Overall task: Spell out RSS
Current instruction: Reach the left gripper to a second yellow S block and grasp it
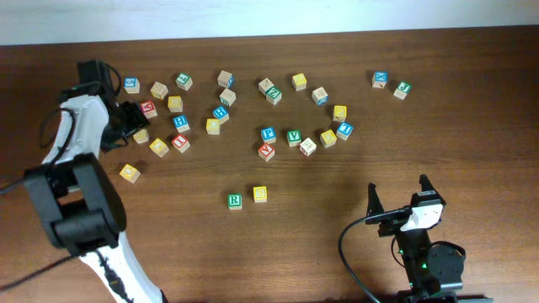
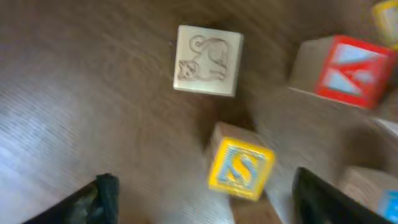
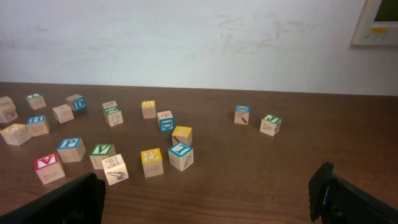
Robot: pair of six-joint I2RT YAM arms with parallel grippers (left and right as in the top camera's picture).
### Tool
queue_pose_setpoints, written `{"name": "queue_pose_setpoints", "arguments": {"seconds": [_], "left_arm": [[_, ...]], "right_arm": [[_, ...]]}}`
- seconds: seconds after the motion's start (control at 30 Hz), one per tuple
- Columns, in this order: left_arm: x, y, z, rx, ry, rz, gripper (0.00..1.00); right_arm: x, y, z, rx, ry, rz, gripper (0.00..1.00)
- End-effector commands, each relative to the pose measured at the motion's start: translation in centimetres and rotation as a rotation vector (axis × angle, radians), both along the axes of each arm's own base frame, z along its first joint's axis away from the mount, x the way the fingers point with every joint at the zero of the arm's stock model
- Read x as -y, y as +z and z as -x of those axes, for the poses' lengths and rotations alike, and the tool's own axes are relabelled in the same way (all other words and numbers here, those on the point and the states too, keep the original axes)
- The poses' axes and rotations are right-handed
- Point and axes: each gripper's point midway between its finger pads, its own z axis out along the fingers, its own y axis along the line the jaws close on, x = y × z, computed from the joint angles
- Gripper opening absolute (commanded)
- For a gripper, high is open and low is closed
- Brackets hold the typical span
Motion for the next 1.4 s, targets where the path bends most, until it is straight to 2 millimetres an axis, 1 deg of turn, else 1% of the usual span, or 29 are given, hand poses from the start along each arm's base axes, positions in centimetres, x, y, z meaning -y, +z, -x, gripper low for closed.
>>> {"name": "queue_pose_setpoints", "arguments": {"seconds": [0.0, 0.07, 0.17, 0.2, 0.23, 0.27, 0.3, 0.33, 0.37, 0.43, 0.47, 0.6, 0.67, 0.7, 0.73, 0.77, 0.8, 0.83, 0.87, 1.0, 1.07, 1.1, 1.13, 1.17, 1.27, 1.3, 1.37], "left_arm": [[-0.9, -2.4, 0.1, -0.048, -0.002, -0.055, 0.76], [-0.7, -2.9, -0.1, -0.047, -0.006, -0.043, 0.77], [-0.4, -3.0, -0.6, -0.029, -0.025, -0.029, 0.76], [-0.4, -3.0, -0.5, -0.033, -0.025, -0.028, 0.70], [-0.3, -3.1, -0.3, -0.042, -0.025, -0.026, 0.57], [-0.3, -3.2, -0.2, -0.049, -0.025, -0.024, 0.52], [-0.2, -3.3, 0.0, -0.056, -0.024, -0.021, 0.49], [0.0, -3.5, 0.3, -0.062, -0.016, -0.009, 0.49], [0.6, -3.7, 0.2, -0.055, -0.024, 0.025, 0.49], [0.5, -3.7, 0.2, -0.053, -0.023, 0.022, 0.46], [0.4, -3.7, 0.1, -0.052, -0.021, 0.021, 0.46], [0.2, -3.7, 0.1, -0.049, -0.017, 0.021, 0.42], [0.1, -3.7, 0.1, -0.045, -0.014, 0.020, 0.35], [0.0, -3.6, 0.0, -0.041, -0.013, 0.019, 0.34], [-0.1, -3.6, 0.0, -0.040, -0.012, 0.018, 0.36], [-0.1, -3.6, -0.1, -0.038, -0.012, 0.018, 0.39], [-0.1, -3.6, -0.1, -0.038, -0.012, 0.018, 0.40], [-0.1, -3.6, -0.1, -0.038, -0.012, 0.018, 0.39], [-0.1, -3.6, -0.1, -0.038, -0.012, 0.018, 0.40], [-0.6, -3.4, -1.0, 0.000, -0.008, -0.003, 0.38], [-0.7, -3.4, -0.9, -0.002, -0.010, -0.003, 0.34], [-0.6, -3.4, -0.8, -0.008, -0.030, -0.005, 0.29], [-0.5, -3.5, -0.7, -0.019, -0.078, -0.011, 0.29], [-0.5, -3.5, -0.5, -0.026, -0.084, -0.011, 0.33], [-0.4, -3.6, -0.2, -0.041, -0.097, -0.009, 0.36], [-0.3, -3.7, 0.0, -0.049, -0.103, -0.002, 0.38], [-0.1, -4.0, 0.2, -0.054, -0.112, 0.003, 0.38]], "right_arm": [[0.2, -0.3, 0.0, -0.004, -0.008, 0.004, 0.98], [0.2, -0.3, 0.0, -0.004, -0.008, 0.004, 0.98], [0.2, -0.3, 0.0, -0.004, -0.008, 0.004, 0.98], [0.2, -0.3, 0.0, -0.004, -0.008, 0.004, 0.98], [0.2, -0.3, 0.0, -0.004, -0.008, 0.004, 0.98], [0.2, -0.3, 0.0, -0.004, -0.008, 0.004, 0.98], [0.2, -0.3, 0.0, -0.004, -0.008, 0.004, 0.98], [0.2, -0.3, 0.0, -0.004, -0.008, 0.004, 0.98], [0.2, -0.3, 0.0, -0.004, -0.008, 0.004, 0.98], [0.2, -0.3, 0.0, -0.004, -0.008, 0.004, 0.98], [0.2, -0.3, 0.0, -0.004, -0.008, 0.004, 0.98], [0.2, -0.3, 0.0, -0.004, -0.008, 0.004, 0.98], [0.2, -0.3, 0.0, -0.004, -0.008, 0.004, 0.98], [0.2, -0.3, 0.0, -0.004, -0.008, 0.004, 0.98], [0.2, -0.3, 0.0, -0.004, -0.008, 0.004, 0.98], [0.2, -0.3, 0.0, -0.004, -0.008, 0.004, 0.98], [0.2, -0.3, 0.0, -0.004, -0.008, 0.004, 0.98], [0.2, -0.3, 0.0, -0.004, -0.008, 0.004, 0.98], [0.2, -0.3, 0.0, -0.004, -0.008, 0.004, 0.98], [0.2, -0.3, 0.0, -0.004, -0.008, 0.004, 0.99], [0.2, -0.3, 0.0, -0.004, -0.007, 0.004, 0.98], [0.2, -0.3, 0.0, -0.004, -0.008, 0.004, 0.98], [0.2, -0.3, 0.0, -0.004, -0.008, 0.004, 0.98], [0.2, -0.3, 0.0, -0.004, -0.008, 0.004, 0.98], [0.2, -0.3, 0.0, -0.004, -0.008, 0.004, 0.98], [0.2, -0.3, 0.0, -0.004, -0.008, 0.004, 0.98], [0.2, -0.3, 0.0, -0.004, -0.008, 0.004, 0.98]]}}
